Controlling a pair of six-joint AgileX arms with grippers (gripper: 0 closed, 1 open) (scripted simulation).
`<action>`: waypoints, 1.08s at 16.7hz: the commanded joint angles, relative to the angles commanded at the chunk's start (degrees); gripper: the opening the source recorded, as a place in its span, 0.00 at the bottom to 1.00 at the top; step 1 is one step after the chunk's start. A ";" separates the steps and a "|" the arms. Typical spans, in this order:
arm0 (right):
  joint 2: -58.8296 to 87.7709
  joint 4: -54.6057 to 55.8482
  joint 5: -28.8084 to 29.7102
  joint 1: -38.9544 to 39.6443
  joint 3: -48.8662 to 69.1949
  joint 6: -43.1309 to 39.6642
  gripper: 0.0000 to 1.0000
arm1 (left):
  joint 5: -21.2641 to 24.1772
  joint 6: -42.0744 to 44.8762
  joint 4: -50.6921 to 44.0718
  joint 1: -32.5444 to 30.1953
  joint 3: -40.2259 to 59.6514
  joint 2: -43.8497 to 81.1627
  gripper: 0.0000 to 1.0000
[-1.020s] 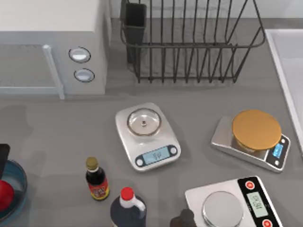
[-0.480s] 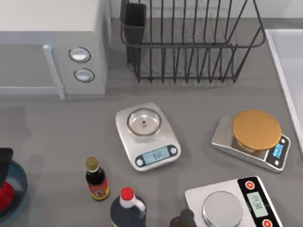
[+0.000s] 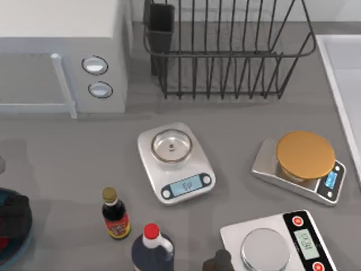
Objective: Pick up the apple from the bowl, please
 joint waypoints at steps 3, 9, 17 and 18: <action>0.00 0.00 0.00 0.00 0.00 0.00 1.00 | 0.00 0.01 0.23 0.01 -0.17 0.15 1.00; 0.00 0.00 0.00 0.00 0.00 0.00 1.00 | 0.00 0.01 0.23 0.01 -0.17 0.15 0.62; 0.00 0.00 0.00 0.00 0.00 0.00 1.00 | 0.00 0.01 0.23 0.01 -0.17 0.15 0.02; 0.00 0.00 0.00 0.00 0.00 0.00 1.00 | 0.00 0.01 0.23 0.01 -0.17 0.15 0.00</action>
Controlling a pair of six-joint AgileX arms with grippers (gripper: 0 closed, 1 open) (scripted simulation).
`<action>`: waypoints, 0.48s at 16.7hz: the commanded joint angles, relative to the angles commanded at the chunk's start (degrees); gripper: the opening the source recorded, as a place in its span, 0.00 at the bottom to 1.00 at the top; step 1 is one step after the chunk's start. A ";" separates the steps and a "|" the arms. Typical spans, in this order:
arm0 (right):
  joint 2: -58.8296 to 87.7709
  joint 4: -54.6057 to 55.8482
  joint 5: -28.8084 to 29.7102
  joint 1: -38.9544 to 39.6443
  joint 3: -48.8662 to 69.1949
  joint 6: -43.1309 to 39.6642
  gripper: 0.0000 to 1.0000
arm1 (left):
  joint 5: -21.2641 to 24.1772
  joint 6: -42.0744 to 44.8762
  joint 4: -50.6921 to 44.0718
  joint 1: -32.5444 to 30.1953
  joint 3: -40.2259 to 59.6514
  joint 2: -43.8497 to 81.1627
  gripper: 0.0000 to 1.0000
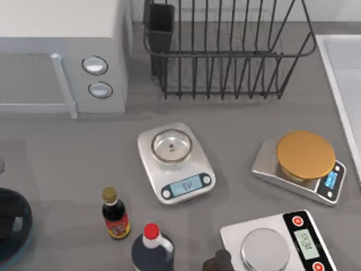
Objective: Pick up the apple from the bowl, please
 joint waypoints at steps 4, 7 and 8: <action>0.00 0.00 0.00 0.00 0.00 0.00 1.00 | 0.00 0.00 0.00 0.00 0.00 0.00 0.00; 0.00 0.00 0.00 0.00 0.00 0.00 1.00 | 0.00 0.00 0.00 0.00 0.00 0.00 0.00; 0.00 0.00 0.00 0.00 0.00 0.00 1.00 | -0.42 -0.17 -1.69 -0.19 1.19 -2.03 0.00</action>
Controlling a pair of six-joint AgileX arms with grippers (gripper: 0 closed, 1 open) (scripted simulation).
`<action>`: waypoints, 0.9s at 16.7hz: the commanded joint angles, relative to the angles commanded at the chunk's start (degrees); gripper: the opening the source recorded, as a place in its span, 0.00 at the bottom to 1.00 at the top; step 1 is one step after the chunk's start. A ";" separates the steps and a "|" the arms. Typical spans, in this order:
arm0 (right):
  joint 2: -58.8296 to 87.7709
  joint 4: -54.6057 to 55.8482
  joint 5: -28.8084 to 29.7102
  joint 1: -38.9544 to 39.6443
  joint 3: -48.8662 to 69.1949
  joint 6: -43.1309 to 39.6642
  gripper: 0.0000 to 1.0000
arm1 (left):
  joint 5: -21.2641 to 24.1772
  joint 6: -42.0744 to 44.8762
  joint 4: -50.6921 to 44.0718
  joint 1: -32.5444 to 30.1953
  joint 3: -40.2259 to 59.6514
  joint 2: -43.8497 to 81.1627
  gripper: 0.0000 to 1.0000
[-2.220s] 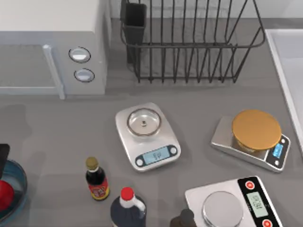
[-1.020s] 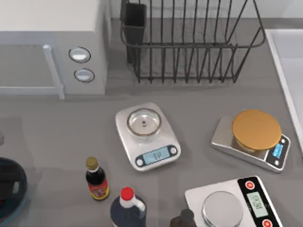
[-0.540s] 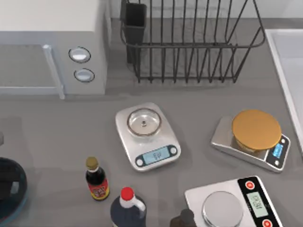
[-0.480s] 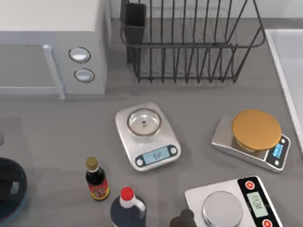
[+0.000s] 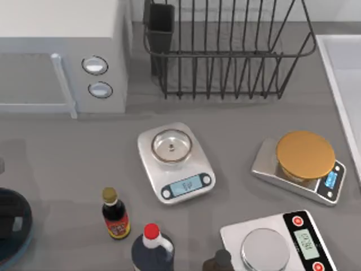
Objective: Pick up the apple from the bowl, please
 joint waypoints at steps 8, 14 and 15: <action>0.00 0.00 0.00 0.00 0.00 0.00 1.00 | -0.02 -0.13 -17.65 -0.14 17.19 0.66 0.00; 0.00 0.00 0.00 0.00 0.00 0.00 1.00 | -0.02 -0.60 -46.76 -0.58 43.58 -0.99 0.00; 0.00 0.00 0.00 0.00 0.00 0.00 1.00 | -0.02 -0.69 -50.36 -0.66 47.06 -1.45 0.00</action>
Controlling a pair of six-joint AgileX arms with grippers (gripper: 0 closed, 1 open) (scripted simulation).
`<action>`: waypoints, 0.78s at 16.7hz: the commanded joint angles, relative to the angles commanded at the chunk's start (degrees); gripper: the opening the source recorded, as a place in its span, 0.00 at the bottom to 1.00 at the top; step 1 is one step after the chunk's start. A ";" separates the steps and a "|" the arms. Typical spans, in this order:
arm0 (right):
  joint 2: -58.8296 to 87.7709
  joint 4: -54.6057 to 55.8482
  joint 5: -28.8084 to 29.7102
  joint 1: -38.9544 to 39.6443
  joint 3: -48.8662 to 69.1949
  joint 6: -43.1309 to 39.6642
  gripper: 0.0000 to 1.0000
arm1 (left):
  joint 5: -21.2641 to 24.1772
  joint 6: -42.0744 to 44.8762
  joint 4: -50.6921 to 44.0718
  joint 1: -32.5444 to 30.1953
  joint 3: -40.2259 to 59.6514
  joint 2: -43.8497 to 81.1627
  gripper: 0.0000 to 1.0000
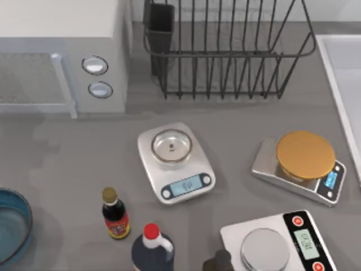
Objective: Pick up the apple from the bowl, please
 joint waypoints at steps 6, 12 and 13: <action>0.00 0.00 0.00 0.00 0.00 0.00 1.00 | 0.00 -0.33 -9.31 -0.31 9.24 -1.92 0.00; 0.00 0.00 0.00 0.00 0.00 0.00 1.00 | -0.01 -2.26 -8.62 -2.08 9.70 -0.13 0.00; 0.00 0.00 0.00 0.00 0.00 0.00 1.00 | 0.01 -4.09 -8.07 -3.90 10.16 1.18 0.00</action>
